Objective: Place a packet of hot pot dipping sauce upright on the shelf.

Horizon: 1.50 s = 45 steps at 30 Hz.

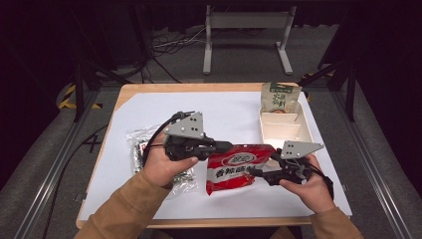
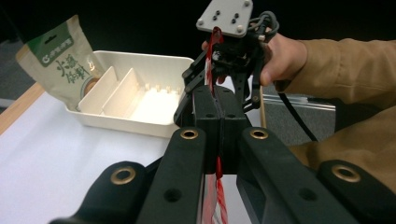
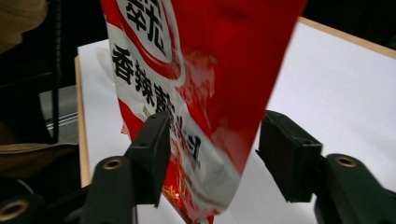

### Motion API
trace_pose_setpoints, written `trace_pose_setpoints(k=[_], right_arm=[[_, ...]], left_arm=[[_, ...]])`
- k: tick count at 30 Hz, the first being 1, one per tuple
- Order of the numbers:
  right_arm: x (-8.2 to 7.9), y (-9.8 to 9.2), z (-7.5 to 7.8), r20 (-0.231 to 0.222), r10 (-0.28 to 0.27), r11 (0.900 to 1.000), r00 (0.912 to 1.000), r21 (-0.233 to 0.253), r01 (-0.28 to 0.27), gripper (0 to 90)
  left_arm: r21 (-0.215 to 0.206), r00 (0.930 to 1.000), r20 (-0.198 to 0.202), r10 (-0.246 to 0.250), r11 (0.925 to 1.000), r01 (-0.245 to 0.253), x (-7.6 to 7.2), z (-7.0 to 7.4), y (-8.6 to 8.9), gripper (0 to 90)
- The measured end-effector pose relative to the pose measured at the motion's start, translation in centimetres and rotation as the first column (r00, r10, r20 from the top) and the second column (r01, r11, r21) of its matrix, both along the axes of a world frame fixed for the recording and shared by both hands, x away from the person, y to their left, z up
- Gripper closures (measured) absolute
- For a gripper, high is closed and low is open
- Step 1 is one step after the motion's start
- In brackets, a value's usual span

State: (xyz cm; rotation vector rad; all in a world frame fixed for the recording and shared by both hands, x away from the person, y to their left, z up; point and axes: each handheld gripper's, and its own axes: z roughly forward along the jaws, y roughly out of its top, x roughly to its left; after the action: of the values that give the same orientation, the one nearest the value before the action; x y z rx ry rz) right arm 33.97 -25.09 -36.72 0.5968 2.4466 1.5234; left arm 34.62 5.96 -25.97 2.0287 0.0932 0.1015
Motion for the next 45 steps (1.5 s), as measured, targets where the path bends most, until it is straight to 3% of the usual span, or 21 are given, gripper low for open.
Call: trace_pose_setpoints(k=[4,5,7,9,12,24,35,38,42,45], right_arm=[[0.2,0.3,-0.1,-0.006,0.048,0.999,0.9988,0.004,-0.048,57.8],[0.1,0.3,0.0,0.0,0.063,0.998,0.998,-0.002,-0.063,65.5],[0.1,0.3,0.0,0.004,0.069,0.998,0.9976,-0.006,-0.069,67.7],[0.2,0.3,0.2,0.004,0.098,0.995,0.9951,-0.028,-0.098,77.4],[0.2,0.3,0.2,0.009,0.123,0.991,0.9923,-0.049,-0.123,84.2],[0.2,0.5,1.1,0.008,0.124,0.989,0.9923,-0.082,-0.123,88.7],[0.3,0.3,2.1,-0.058,0.131,0.989,0.9897,-0.063,-0.134,89.4],[0.3,0.2,2.2,-0.064,0.131,0.989,0.9893,-0.056,-0.135,89.4],[0.3,0.0,2.6,-0.079,0.136,0.989,0.9875,-0.046,-0.14,89.5],[0.2,-0.4,3.1,-0.076,0.128,0.99,0.9889,-0.044,-0.131,89.5]], left_arm=[[-0.002,0.9999,0.0,-0.01,0.9999,0.01,-0.1,-0.1,-0.2,89.6],[-0.003,1.0,-0.004,-0.008,1.0,0.008,-0.2,-0.1,-0.2,89.6],[-0.005,0.9999,-0.008,-0.006,1.0,0.006,-0.2,-0.1,-0.1,89.5],[-0.005,1.0,-0.009,-0.004,1.0,0.004,-0.1,-0.2,0.0,89.5],[-0.009,0.9999,-0.014,-0.001,1.0,0.0,0.0,-0.4,0.1,89.5],[-0.027,0.9996,-0.022,0.018,0.9995,-0.019,0.0,-0.4,0.5,89.2],[-0.055,0.999,-0.019,0.041,0.9976,-0.042,-0.2,-0.4,1.1,87.5],[-0.065,0.9975,-0.021,0.067,0.9956,-0.068,-0.3,-0.5,1.2,83.8],[-0.078,0.9951,-0.027,0.095,0.9922,-0.097,-0.3,-0.8,1.4,69.1],[-0.111,0.9915,-0.034,0.125,0.9855,-0.128,-0.2,-1.5,1.7,57.8]])
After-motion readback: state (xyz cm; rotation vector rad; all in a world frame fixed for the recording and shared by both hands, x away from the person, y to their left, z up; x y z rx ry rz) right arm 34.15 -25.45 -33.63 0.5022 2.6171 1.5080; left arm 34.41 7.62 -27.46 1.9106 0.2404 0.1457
